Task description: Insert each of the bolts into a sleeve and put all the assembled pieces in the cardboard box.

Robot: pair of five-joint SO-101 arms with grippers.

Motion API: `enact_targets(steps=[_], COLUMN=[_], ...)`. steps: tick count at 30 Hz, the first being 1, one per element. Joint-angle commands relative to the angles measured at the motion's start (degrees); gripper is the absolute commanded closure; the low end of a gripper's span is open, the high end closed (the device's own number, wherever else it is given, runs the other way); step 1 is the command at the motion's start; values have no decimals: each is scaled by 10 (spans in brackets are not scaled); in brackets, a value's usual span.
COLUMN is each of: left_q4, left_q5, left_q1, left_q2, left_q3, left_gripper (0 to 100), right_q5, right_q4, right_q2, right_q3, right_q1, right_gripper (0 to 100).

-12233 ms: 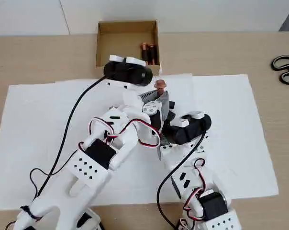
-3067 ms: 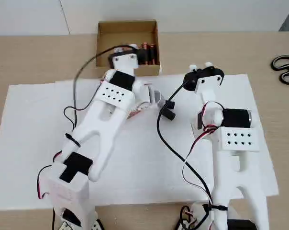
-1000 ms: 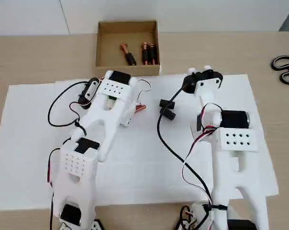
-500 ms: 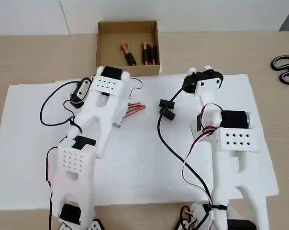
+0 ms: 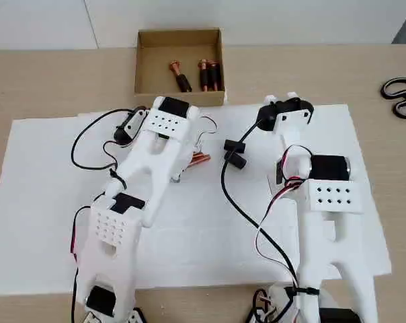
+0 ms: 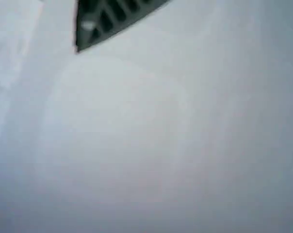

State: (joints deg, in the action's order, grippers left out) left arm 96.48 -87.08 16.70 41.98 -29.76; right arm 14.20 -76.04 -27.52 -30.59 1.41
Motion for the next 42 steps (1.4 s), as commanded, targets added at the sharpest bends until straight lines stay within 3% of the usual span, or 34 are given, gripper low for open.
enact_targets(steps=[1, 8, 17, 25, 31, 42], left_q4=[-4, -2, 13, 14, 26, 27], left_q5=[-7, -8, -5, 11, 99, 467], left_q1=[4, 2, -4, -18, -26, -28], left_q2=[-5, -4, -5, -5, -4, 35], left_q3=[-19, -18, -19, -19, -16, -15], left_gripper=[666, 673, 908, 925, 925, 925], right_q5=[-9, -9, -9, -9, -9, -9], right_q4=[7, 7, 10, 8, 7, 5], right_q2=[-16, -16, -15, -16, -16, -17], right_q3=[3, 3, 3, 3, 3, 3], right_q1=[-5, -3, -3, -3, -3, -3], right_gripper=[677, 677, 677, 677, 677, 677])
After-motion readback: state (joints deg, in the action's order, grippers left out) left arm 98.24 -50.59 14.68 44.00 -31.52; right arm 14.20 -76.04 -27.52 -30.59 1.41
